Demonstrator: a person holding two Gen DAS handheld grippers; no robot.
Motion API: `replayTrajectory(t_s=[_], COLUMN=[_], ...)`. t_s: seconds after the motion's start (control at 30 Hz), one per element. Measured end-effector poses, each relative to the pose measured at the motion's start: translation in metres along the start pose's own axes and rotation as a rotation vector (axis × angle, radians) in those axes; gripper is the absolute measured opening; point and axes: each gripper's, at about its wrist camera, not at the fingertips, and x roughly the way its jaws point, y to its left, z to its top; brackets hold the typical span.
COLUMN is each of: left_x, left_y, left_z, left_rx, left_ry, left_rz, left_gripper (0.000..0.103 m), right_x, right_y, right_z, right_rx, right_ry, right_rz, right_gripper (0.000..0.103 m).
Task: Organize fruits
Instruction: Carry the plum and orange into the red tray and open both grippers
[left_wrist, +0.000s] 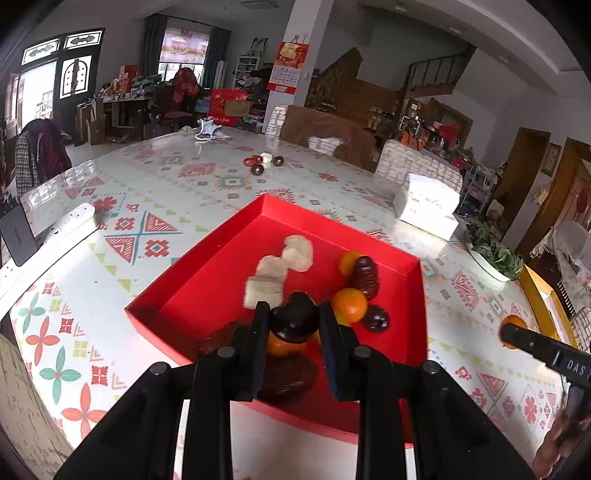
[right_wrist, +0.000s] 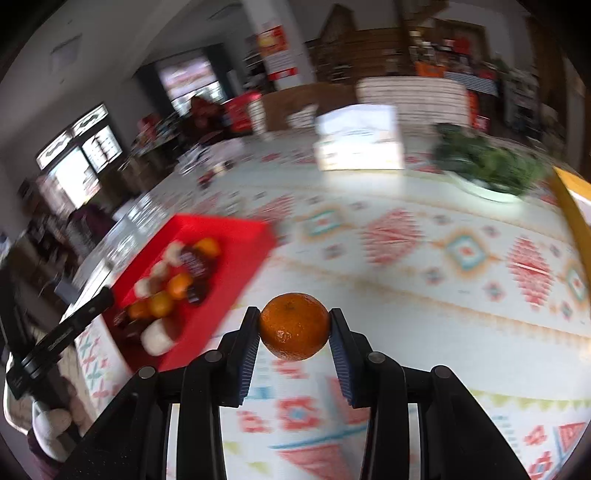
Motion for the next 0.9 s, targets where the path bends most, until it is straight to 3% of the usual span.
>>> replayTrajectory(t_s=[0.33, 0.63, 0.67, 0.77, 0.9], left_x=[0.022, 0.026, 0.026, 0.02, 0.015], left_y=[0.024, 0.042, 0.043, 0.043, 0.04], left_z=[0.009, 0.014, 0.015, 0.016, 0.018], left_rx=[-0.007, -0.057, -0.063, -0.077, -0.069], left_ry=[0.012, 0.009, 0.008, -0.014, -0.022], left_rz=[0.021, 0.0, -0.005, -0.009, -0.013], left_gripper=[0.026, 0.028, 0.031, 0.053, 0.061], right_x=[0.059, 0.1, 0.103, 0.108, 0.108], right_y=[0.095, 0.119, 0.12, 0.12, 0.119], right_z=[0.006, 0.008, 0.008, 0.005, 0.005], right_rx=[-0.144, -0.174, -0.172, -0.166, -0.155], right_ry=[0.091, 0.164, 0.172, 0.184, 0.172], right_rz=[0.08, 0.1, 0.101, 0.101, 0.098], right_gripper=[0.041, 0.041, 0.041, 0.041, 0.045])
